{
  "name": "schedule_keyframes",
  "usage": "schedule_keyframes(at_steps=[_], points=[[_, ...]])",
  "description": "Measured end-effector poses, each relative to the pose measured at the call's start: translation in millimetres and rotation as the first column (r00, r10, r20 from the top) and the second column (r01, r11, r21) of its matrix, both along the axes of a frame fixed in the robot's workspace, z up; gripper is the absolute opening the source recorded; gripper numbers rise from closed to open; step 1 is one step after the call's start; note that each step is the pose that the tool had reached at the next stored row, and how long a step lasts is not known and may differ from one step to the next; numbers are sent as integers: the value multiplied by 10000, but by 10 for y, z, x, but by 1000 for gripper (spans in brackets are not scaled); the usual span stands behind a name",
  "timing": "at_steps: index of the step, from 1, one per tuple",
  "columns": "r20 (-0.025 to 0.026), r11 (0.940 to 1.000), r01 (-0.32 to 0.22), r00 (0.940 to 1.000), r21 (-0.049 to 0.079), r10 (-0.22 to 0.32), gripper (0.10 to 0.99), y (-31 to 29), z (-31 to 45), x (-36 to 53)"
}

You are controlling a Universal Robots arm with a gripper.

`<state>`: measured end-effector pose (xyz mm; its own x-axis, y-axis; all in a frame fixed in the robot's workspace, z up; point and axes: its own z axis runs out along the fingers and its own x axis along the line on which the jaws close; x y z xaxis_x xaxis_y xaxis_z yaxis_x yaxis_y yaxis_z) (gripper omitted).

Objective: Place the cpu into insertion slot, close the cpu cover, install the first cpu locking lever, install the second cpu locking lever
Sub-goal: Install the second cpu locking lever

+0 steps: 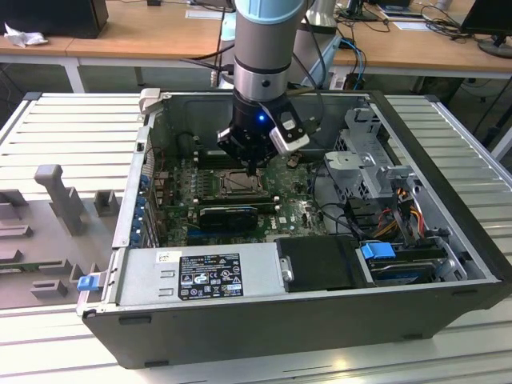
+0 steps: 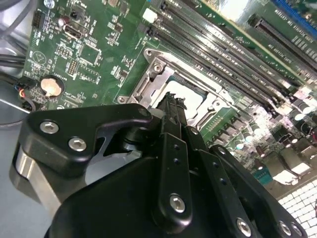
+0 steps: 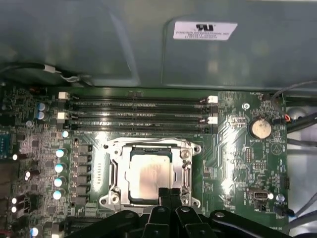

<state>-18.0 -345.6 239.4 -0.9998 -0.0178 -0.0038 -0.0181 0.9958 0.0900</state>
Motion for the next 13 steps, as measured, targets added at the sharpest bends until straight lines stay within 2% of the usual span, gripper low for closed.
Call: schedule_keyframes(at_steps=[1,5,13], points=[[0,10000,0,10000,0,0,106,-14,0,0],[0,10000,0,10000,-1,0,106,-146,0,-2],[0,10000,0,10000,-1,0,106,-220,22,-3]])
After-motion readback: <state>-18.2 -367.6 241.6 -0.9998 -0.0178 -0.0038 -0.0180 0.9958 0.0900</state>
